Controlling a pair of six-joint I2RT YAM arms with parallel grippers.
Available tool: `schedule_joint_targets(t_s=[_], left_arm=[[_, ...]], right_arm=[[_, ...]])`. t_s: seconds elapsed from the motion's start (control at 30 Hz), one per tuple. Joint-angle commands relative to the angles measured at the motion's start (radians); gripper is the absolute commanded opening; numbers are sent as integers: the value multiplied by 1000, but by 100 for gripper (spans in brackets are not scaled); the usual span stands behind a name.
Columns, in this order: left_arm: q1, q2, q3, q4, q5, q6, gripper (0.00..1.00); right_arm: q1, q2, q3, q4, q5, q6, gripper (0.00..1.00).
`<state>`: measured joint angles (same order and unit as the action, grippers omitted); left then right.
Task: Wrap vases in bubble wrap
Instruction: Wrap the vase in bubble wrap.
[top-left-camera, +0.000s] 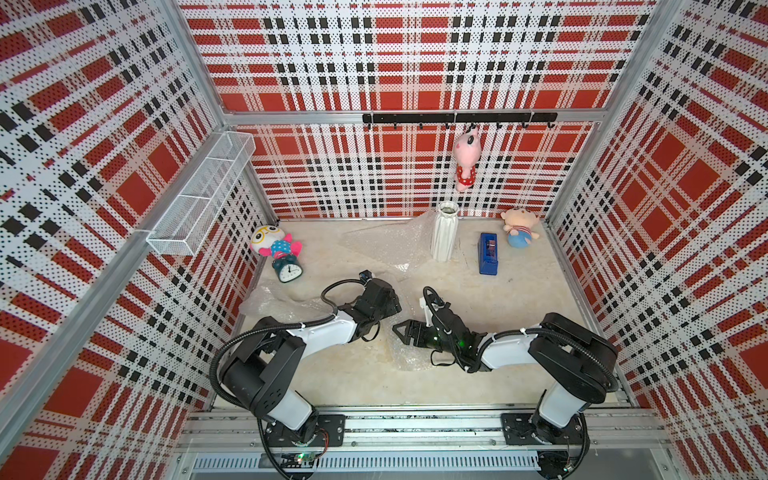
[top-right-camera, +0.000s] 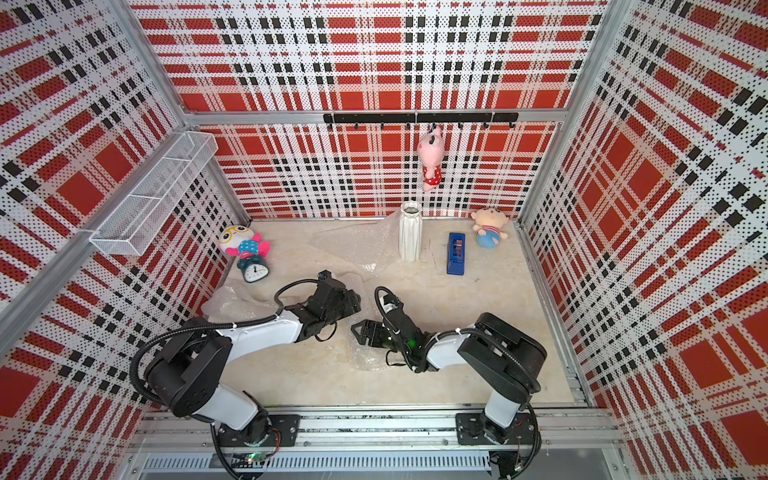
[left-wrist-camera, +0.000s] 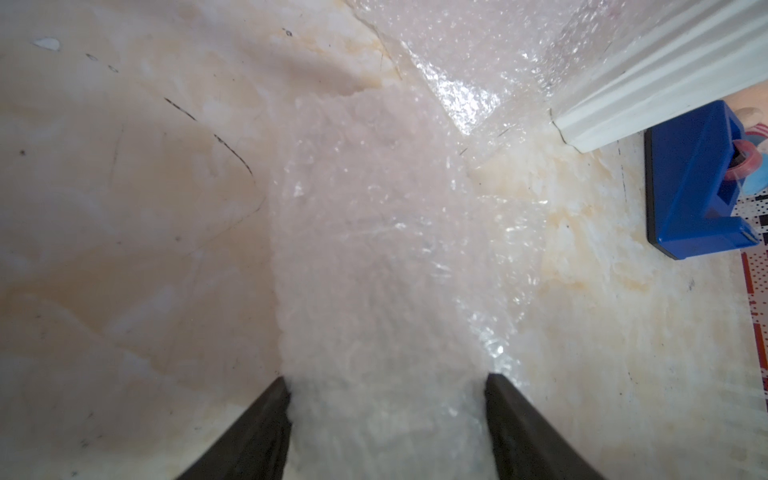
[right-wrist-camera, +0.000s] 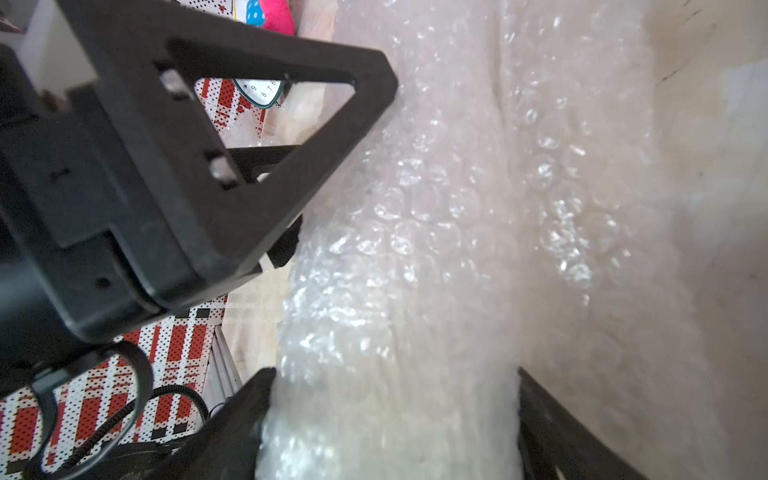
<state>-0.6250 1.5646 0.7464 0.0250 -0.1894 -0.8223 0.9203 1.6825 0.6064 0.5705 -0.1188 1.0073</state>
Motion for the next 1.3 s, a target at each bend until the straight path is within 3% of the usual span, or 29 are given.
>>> schedule_joint_targets(t_s=[0.0, 0.17, 0.37, 0.53, 0.67, 1.0, 1.27], left_arm=[[-13, 48, -14, -100, -31, 30, 72], [-28, 63, -10, -106, -47, 37, 71], [-41, 68, -5, -108, -56, 35, 70], [-47, 63, -4, -108, -58, 33, 70], [-49, 55, -4, -110, -60, 36, 70], [-48, 53, -1, -106, -53, 37, 70], [-48, 47, -9, -93, -40, 31, 70]], right_arm=[[4, -77, 37, -152, 31, -96, 88], [-46, -209, 23, -225, 14, -173, 86], [-194, -285, -27, -255, 4, -167, 72], [-274, -181, -8, -203, -57, -159, 64], [-276, -87, 22, -137, -94, -147, 63], [-276, 92, 53, 86, -236, -63, 49], [-276, 162, 111, 87, -260, -69, 37]])
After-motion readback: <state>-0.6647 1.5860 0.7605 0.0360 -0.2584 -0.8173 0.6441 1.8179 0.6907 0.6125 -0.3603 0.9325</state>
